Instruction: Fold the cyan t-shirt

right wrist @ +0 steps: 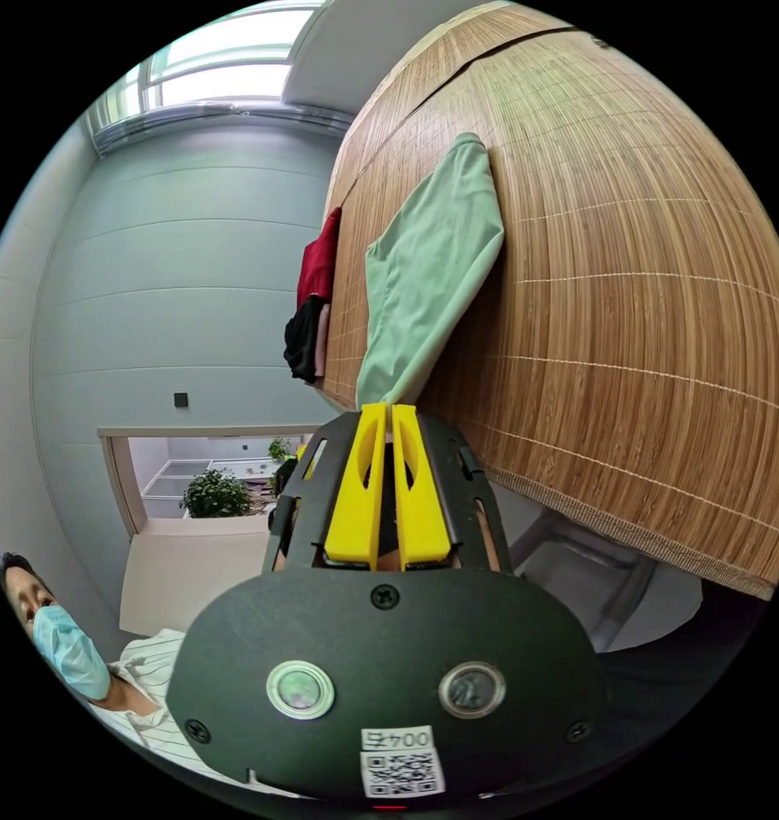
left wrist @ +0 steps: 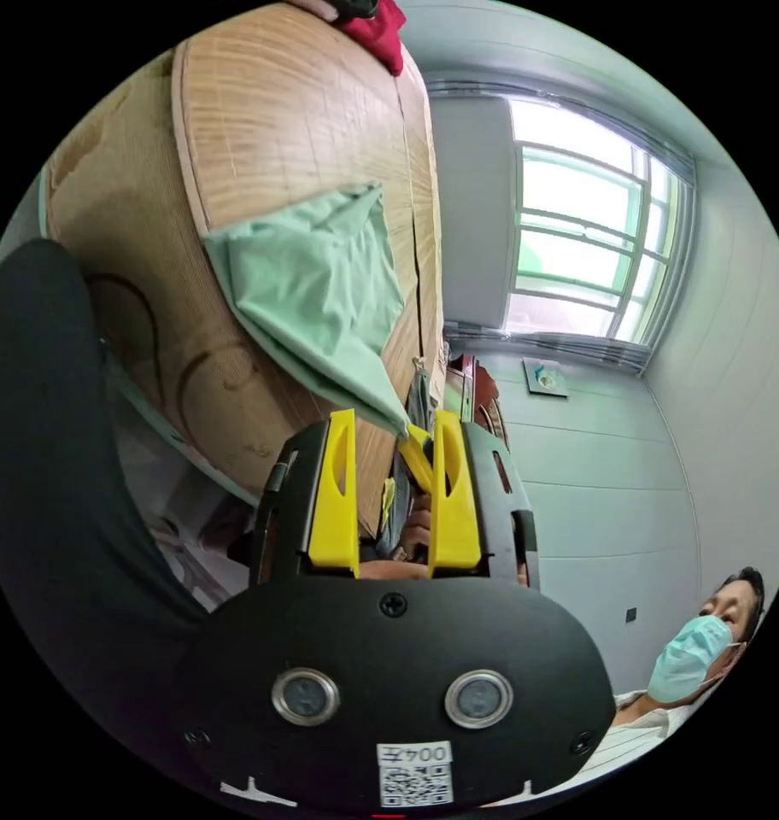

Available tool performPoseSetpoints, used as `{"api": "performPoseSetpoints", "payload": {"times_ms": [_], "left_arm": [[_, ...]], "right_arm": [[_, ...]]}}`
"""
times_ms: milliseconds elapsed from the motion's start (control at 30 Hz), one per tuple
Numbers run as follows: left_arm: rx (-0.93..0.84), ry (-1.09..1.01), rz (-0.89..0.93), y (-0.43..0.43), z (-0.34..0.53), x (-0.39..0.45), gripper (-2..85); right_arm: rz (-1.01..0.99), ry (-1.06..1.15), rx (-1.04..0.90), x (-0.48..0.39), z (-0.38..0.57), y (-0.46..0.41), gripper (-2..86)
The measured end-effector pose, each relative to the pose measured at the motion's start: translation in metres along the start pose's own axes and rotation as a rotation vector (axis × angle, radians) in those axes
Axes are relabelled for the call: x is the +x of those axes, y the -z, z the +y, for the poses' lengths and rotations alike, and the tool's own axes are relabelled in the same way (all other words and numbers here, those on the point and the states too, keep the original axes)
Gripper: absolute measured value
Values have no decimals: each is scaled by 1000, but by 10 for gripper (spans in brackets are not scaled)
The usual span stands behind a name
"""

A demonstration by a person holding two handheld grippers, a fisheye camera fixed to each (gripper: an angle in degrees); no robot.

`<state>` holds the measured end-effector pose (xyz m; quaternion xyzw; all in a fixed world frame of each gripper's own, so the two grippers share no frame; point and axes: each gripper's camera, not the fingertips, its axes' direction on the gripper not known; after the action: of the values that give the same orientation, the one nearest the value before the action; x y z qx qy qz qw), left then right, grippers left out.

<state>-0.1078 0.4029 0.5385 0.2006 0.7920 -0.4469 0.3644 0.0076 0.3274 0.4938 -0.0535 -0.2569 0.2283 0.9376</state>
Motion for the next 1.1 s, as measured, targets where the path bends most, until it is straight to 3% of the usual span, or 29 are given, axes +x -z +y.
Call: {"api": "performPoseSetpoints", "payload": {"times_ms": [400, 567, 733, 1100], "left_arm": [[194, 89, 7, -52, -35, -10, 170], [143, 92, -19, -61, -53, -5, 51], [107, 56, -27, -54, -64, 28, 42], [29, 19, -8, -16, -85, 78, 42]], "right_arm": [[-35, 0, -5, 27, 25, 6, 2], [-23, 49, -17, 40, 42, -1, 18], [-221, -54, -10, 104, 42, 3, 169], [-277, -146, -1, 112, 2, -66, 204]]}}
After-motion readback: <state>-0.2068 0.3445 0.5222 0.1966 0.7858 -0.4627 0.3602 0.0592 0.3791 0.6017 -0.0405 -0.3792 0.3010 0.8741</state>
